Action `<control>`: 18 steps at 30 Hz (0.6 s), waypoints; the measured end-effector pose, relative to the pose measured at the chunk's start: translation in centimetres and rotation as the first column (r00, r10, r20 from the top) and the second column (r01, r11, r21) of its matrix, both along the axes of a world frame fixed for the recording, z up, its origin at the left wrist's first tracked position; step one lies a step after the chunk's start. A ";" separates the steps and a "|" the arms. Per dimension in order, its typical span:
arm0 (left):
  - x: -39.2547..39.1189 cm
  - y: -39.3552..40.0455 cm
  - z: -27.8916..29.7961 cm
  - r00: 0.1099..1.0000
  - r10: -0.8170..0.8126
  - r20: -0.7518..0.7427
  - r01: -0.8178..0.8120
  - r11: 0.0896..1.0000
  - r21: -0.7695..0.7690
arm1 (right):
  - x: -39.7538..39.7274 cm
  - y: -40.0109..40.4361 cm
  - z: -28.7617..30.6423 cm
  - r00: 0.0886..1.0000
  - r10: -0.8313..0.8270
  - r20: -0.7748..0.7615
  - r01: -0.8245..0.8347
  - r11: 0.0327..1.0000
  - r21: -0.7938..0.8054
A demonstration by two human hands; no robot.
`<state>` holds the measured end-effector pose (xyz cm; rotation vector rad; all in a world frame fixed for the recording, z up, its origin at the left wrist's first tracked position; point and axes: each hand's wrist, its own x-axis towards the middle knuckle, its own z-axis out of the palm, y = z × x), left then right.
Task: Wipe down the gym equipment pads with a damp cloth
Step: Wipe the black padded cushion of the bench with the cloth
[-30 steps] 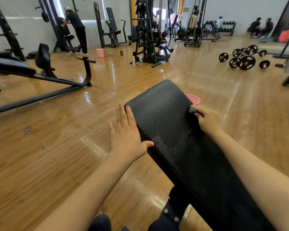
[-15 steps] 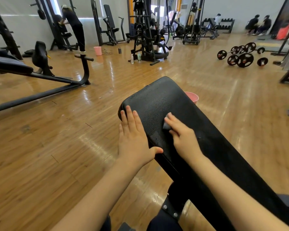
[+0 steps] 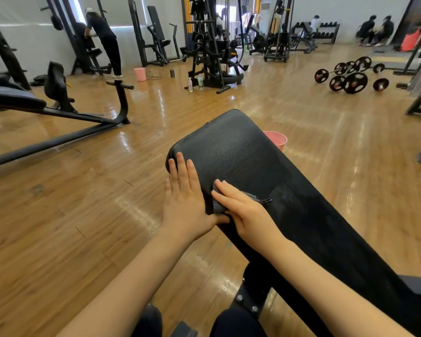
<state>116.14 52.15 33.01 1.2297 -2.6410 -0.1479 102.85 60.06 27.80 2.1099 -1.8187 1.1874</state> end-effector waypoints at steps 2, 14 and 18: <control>-0.1 0.0 -0.1 1.000 0.003 0.001 -0.003 1.000 -0.014 | -0.2 1.0 -0.7 1.000 -0.007 -0.002 0.007 1.000 0.008; -0.1 0.2 0.2 0.998 0.036 0.051 -0.035 0.999 -0.025 | -1.5 1.3 -0.9 1.000 0.017 -0.007 -0.017 1.000 0.007; -0.5 1.2 0.0 0.991 0.049 0.121 -0.043 0.998 -0.055 | -4.7 1.4 -1.4 0.997 -0.064 0.043 0.063 0.998 0.028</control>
